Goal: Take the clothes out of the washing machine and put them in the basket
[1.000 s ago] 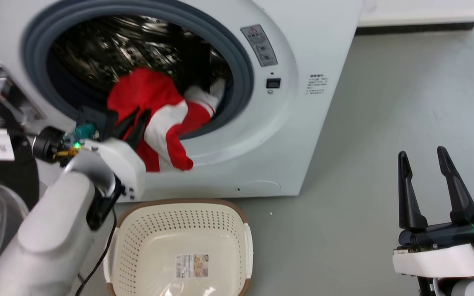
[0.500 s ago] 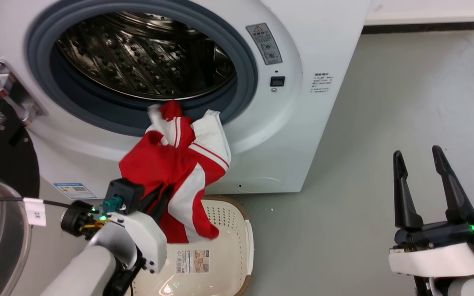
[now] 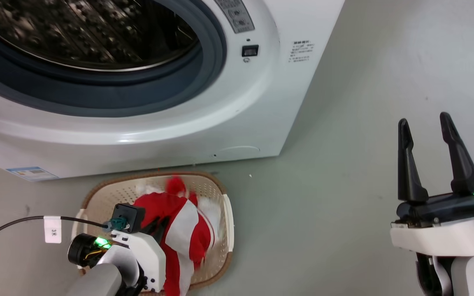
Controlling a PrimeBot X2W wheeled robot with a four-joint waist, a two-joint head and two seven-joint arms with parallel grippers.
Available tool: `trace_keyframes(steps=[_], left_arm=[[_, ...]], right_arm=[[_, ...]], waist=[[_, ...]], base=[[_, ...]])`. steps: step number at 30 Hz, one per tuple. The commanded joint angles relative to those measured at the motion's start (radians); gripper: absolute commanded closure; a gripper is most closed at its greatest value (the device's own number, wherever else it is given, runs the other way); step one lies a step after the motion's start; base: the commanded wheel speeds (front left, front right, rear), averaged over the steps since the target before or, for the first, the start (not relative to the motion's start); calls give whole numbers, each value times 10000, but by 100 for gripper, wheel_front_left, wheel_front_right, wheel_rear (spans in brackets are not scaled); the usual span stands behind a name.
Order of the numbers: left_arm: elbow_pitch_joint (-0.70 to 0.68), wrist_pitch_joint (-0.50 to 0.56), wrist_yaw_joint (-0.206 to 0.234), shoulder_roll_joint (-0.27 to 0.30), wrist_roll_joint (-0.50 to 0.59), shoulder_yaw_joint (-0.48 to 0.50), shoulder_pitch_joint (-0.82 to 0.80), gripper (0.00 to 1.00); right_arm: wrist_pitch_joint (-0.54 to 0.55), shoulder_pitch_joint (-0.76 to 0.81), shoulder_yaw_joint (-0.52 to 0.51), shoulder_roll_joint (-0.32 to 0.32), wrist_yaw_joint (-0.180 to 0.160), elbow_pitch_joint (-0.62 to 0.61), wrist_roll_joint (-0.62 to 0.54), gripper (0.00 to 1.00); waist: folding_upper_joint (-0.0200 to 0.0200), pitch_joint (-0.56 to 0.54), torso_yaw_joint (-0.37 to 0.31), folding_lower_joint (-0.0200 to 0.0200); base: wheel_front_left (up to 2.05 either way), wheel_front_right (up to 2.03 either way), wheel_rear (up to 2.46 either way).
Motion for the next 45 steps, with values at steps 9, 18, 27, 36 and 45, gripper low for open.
trace_keyframes(steps=[9, 18, 27, 36, 45], left_arm=[[3050, -399, -286, -724, -288, 203, -1586, 100], [5487, -124, -469, -1023, 81, -203, -3577, 100], [6707, 313, -345, -1037, 1147, -1206, -5210, 100], [7061, 669, -31, -1063, 2029, -2135, -5979, 100], [7150, 460, 100, -1021, 2266, -2476, -6088, 0]], right_arm=[[-21, -904, 80, 7, -7, -262, 119, 0], [-21, -1890, 76, 5, -7, -594, 357, 0], [-21, -2655, -102, 5, -7, -929, 585, 0], [-21, -2860, -276, 5, -7, -1125, 638, 0], [-21, -2953, -275, 5, -7, -1037, 569, 0]], waist=[[-1, 1728, -459, -1], [-1, 3784, -781, -1], [-1, 5535, -900, -1], [-1, 6419, -983, -1], [-1, 6420, -918, -1]], base=[[0, 0, 0], [0, 0, 0], [0, 0, 0], [0, 0, 0], [0, 0, 0]])
